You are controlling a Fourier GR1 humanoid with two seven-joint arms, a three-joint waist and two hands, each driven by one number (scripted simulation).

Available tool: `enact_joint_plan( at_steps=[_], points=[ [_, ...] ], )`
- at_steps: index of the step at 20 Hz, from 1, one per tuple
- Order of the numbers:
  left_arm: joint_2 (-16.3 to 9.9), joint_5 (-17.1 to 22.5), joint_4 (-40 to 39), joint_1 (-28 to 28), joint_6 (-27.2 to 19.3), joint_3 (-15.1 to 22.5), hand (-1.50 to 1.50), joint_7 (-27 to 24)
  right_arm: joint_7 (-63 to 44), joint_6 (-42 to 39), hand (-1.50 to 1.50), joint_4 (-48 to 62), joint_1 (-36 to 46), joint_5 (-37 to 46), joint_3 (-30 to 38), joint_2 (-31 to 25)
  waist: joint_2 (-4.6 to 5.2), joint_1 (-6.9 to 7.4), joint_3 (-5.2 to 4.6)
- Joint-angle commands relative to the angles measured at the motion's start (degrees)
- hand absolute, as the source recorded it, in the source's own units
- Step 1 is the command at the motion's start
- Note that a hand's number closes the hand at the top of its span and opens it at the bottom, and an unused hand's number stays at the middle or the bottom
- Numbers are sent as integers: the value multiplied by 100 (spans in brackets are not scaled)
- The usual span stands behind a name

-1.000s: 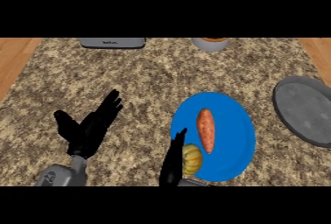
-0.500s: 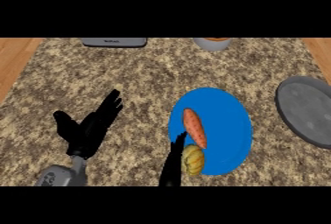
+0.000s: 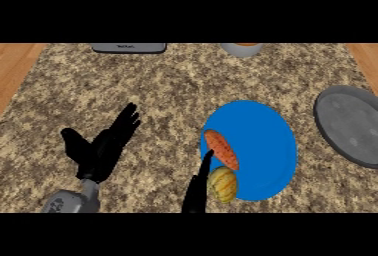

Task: Pick the squash from the plate and place it in the pan

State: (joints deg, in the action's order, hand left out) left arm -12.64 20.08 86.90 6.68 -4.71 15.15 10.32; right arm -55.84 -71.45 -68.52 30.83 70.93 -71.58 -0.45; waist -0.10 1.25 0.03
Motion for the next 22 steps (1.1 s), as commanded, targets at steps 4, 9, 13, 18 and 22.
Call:
enact_joint_plan(
  at_steps=[4, 9, 13, 18, 22],
  points=[
    [29, -34, -21, 49, 113, -116, 0, 88, -628, -340, -150, 17, -46, 171, 8, 43, 15, -9, -2],
    [229, -268, 238, -333, 16, -11, 0, 78, 338, -165, 150, 348, 701, 17, -52, 45, 15, -25, -2],
    [172, -183, 1, -68, 161, -266, 0, 50, 917, 26, 150, 542, 1094, -15, -747, 45, 21, -41, -3],
    [71, -196, -66, -249, 337, -325, 0, -160, 471, 1140, 150, 588, 923, -45, 1, -276, 27, -117, 6],
    [116, -113, -50, -400, 72, -542, 0, -153, -247, 2233, 150, -363, 653, -551, 2479, 42, -106, -901, 140]
  ],
)
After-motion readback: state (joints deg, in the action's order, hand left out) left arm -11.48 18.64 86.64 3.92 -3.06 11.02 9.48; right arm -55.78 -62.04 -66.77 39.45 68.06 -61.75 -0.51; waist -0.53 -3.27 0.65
